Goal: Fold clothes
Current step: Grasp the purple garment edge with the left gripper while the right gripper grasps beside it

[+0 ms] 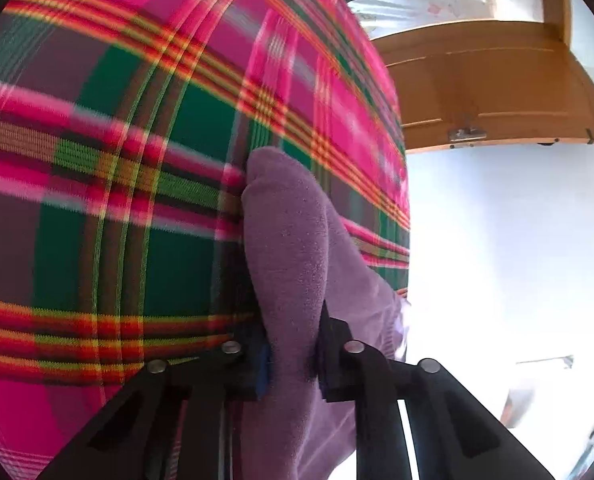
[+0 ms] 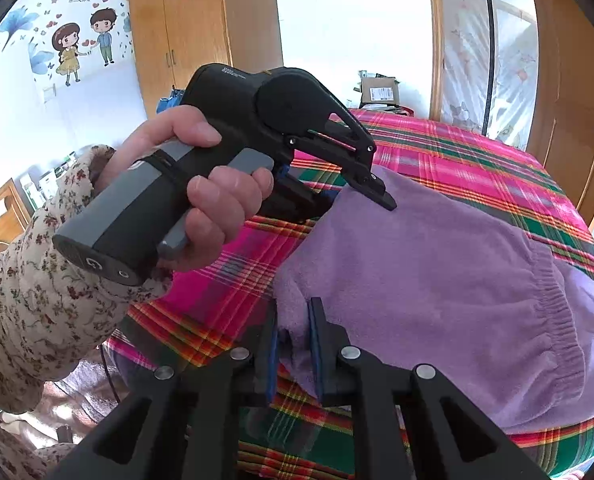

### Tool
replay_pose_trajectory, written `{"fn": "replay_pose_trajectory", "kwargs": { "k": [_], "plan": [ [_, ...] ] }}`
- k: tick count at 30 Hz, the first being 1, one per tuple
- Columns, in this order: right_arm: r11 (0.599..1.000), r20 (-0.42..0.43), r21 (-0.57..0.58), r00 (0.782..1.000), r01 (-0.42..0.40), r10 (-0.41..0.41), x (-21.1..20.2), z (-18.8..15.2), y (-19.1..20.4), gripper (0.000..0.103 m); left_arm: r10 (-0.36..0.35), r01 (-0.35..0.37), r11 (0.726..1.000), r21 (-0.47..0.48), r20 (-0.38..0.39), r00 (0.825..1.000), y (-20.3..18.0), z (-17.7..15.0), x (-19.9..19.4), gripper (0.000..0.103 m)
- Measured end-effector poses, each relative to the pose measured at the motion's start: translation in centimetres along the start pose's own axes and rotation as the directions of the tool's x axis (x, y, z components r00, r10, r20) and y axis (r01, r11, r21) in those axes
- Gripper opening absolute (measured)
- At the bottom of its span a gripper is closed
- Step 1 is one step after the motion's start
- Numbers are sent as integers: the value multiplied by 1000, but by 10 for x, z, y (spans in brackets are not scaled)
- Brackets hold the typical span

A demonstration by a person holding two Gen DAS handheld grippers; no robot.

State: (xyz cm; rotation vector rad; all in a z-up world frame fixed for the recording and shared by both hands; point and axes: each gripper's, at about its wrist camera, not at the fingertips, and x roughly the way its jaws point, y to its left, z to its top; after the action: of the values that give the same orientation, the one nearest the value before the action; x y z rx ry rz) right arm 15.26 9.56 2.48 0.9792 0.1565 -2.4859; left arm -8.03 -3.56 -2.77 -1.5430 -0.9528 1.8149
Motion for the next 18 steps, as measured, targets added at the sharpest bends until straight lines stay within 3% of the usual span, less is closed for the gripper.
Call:
{"fn": "replay_pose_trajectory", "kwargs": {
  "k": [7, 18],
  "plan": [
    [999, 8, -52, 1000, 17, -16, 10, 13, 15, 14, -51, 48, 998, 50, 51, 997, -8, 4, -22, 14],
    [988, -20, -126, 995, -95, 93, 39, 31, 44, 13, -33, 33, 999, 2, 117, 993, 22, -3, -65, 14]
  ]
}}
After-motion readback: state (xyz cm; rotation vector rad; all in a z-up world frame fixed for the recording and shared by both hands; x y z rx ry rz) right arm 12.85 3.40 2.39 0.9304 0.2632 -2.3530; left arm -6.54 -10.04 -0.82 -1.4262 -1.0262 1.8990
